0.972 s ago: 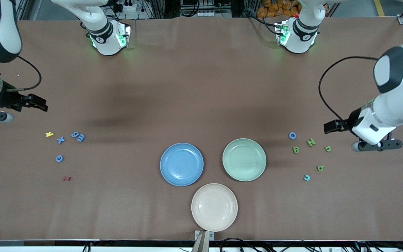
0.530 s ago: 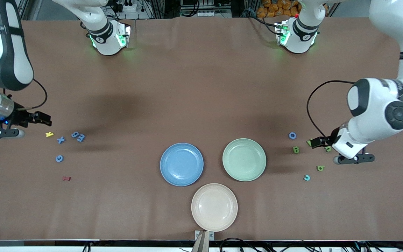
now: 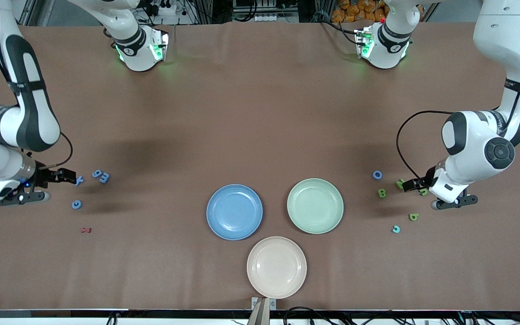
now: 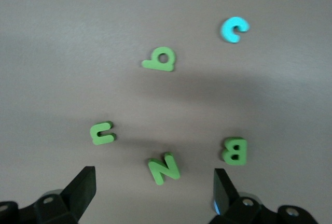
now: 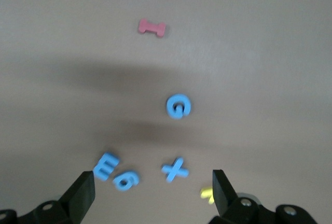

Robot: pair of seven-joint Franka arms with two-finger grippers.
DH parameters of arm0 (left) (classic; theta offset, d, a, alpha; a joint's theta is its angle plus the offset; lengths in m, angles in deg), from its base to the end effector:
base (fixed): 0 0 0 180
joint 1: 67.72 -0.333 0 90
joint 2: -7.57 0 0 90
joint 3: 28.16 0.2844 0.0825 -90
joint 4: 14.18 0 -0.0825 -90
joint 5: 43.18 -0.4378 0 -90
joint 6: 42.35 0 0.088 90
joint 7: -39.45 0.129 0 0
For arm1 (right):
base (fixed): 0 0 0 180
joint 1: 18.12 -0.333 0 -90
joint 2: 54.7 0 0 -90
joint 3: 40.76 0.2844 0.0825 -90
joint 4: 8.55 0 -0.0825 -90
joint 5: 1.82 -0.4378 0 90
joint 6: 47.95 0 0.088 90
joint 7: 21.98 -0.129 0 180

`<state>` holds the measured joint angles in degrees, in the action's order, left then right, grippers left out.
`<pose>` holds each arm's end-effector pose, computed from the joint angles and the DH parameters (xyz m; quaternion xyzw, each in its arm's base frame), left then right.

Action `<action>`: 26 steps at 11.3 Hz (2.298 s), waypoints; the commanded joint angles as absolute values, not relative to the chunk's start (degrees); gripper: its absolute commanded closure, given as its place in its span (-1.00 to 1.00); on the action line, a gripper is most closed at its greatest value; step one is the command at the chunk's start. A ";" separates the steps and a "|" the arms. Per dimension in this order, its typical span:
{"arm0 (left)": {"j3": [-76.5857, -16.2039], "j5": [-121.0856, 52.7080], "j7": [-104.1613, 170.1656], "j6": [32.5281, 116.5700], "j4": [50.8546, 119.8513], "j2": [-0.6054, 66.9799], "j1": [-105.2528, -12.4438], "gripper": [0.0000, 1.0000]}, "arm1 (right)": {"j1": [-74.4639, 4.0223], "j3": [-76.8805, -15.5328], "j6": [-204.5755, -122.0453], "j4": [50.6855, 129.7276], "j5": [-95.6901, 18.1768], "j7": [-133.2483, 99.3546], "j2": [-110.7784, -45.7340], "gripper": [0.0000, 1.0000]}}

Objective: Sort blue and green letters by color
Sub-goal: 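Grasp the green N with the left gripper while the right gripper descends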

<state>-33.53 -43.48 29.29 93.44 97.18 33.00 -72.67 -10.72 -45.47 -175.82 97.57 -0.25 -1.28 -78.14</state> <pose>0.6425 -0.0056 0.1625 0.9960 0.0873 -0.0094 0.0175 0.6483 -0.1398 0.2153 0.9958 0.0865 -0.0212 0.0220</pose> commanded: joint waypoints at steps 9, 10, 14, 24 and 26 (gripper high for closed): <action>-33.52 -44.41 15.63 101.79 101.39 38.51 -71.33 -1.00 | -8.19 -44.71 -174.95 84.00 -5.25 6.05 -91.97 -1.00; -33.52 -44.41 15.63 101.88 101.83 38.42 -71.41 -1.00 | -8.19 -44.71 -174.96 83.91 -5.34 6.84 -92.40 -1.00; -33.52 -44.41 15.63 103.55 104.55 37.10 -71.85 -1.00 | -7.84 -44.71 -178.80 83.65 -5.34 7.46 -95.03 -1.00; -33.08 -44.41 15.63 104.86 106.40 36.04 -71.85 -0.12 | -8.19 -44.62 -192.62 91.91 -5.25 8.87 -95.66 -1.00; -33.08 -44.41 15.63 107.58 107.10 36.65 -71.85 0.05 | -7.75 -44.62 -191.66 91.99 -5.34 8.87 -95.31 -1.00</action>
